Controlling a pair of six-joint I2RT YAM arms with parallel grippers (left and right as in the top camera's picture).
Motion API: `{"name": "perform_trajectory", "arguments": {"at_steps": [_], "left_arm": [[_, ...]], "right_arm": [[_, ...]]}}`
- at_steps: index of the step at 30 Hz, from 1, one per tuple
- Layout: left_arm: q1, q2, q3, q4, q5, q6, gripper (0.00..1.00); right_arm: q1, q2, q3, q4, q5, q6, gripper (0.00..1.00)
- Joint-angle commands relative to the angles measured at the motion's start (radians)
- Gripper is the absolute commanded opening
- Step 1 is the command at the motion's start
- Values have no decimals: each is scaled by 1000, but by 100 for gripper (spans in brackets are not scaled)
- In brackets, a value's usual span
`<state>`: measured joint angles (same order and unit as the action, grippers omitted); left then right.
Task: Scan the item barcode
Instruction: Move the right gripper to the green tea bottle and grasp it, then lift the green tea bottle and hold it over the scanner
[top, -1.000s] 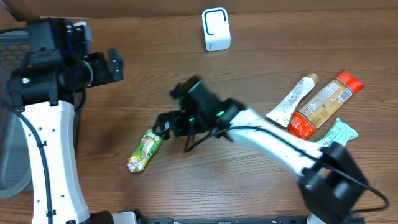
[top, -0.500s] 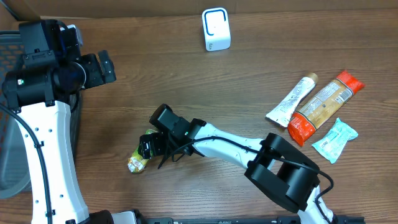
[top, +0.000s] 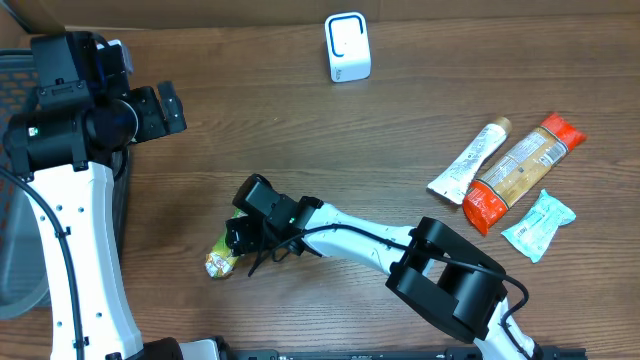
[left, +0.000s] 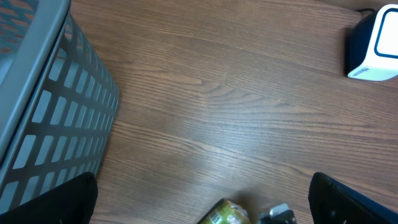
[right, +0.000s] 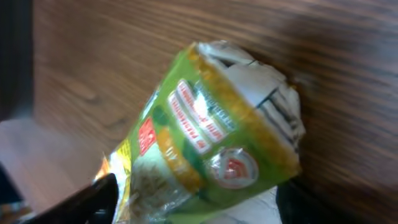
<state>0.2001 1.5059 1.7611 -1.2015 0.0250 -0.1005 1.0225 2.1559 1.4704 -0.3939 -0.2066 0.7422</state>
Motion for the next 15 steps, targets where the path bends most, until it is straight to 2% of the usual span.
{"name": "perform_trajectory", "arguments": {"at_steps": [1, 5, 8, 11, 15], "left_arm": [[3, 5, 25, 1, -7, 11, 100], [3, 5, 25, 1, -7, 11, 99], [3, 5, 25, 1, -7, 11, 99], [3, 5, 25, 1, -7, 11, 100], [3, 5, 25, 1, -7, 11, 100]], "right_arm": [[-39, 58, -16, -89, 85, -18, 47], [-101, 38, -16, -197, 78, -74, 16], [-166, 11, -15, -291, 72, -205, 10], [-234, -27, -15, -365, 72, -374, 13], [-327, -95, -14, -449, 71, -657, 33]]}}
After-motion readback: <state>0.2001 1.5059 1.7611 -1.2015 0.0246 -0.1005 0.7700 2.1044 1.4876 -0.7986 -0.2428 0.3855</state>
